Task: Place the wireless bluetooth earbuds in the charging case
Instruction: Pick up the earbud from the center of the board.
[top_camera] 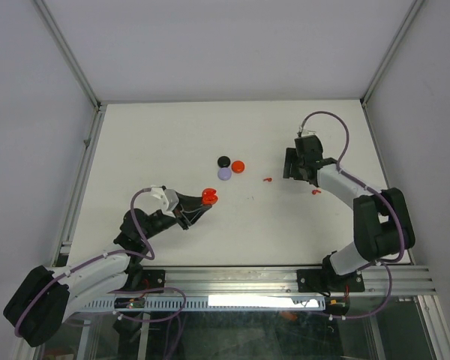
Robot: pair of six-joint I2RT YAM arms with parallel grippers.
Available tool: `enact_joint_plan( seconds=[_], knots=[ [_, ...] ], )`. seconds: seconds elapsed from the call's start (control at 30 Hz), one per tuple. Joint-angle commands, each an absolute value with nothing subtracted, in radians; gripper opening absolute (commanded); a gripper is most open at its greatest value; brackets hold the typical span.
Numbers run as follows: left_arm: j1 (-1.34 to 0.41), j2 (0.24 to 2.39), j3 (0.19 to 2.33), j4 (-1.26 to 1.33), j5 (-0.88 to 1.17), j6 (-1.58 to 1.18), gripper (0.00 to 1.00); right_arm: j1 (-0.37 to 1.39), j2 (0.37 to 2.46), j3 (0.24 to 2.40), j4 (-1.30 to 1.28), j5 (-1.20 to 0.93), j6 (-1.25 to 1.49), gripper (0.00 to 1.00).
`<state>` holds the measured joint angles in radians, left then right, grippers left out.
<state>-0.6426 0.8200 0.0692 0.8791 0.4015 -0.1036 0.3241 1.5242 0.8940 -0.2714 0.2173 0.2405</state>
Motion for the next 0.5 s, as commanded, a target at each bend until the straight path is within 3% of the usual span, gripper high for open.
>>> enact_joint_plan(
  seconds=[0.0, 0.23, 0.47],
  knots=[
    [-0.652, 0.807, 0.075, 0.873, 0.396, -0.058, 0.0, 0.222, 1.456, 0.905, -0.278, 0.152, 0.261, 0.67],
    [-0.651, 0.799, 0.07, 0.88, 0.413, -0.066, 0.0, 0.027, 1.503, 0.898, -0.264, 0.0, 0.257, 0.69],
    [-0.652, 0.79, 0.067, 0.879, 0.425, -0.066, 0.0, -0.01, 1.531, 0.86, -0.264, -0.033, 0.27, 0.7]
  ],
)
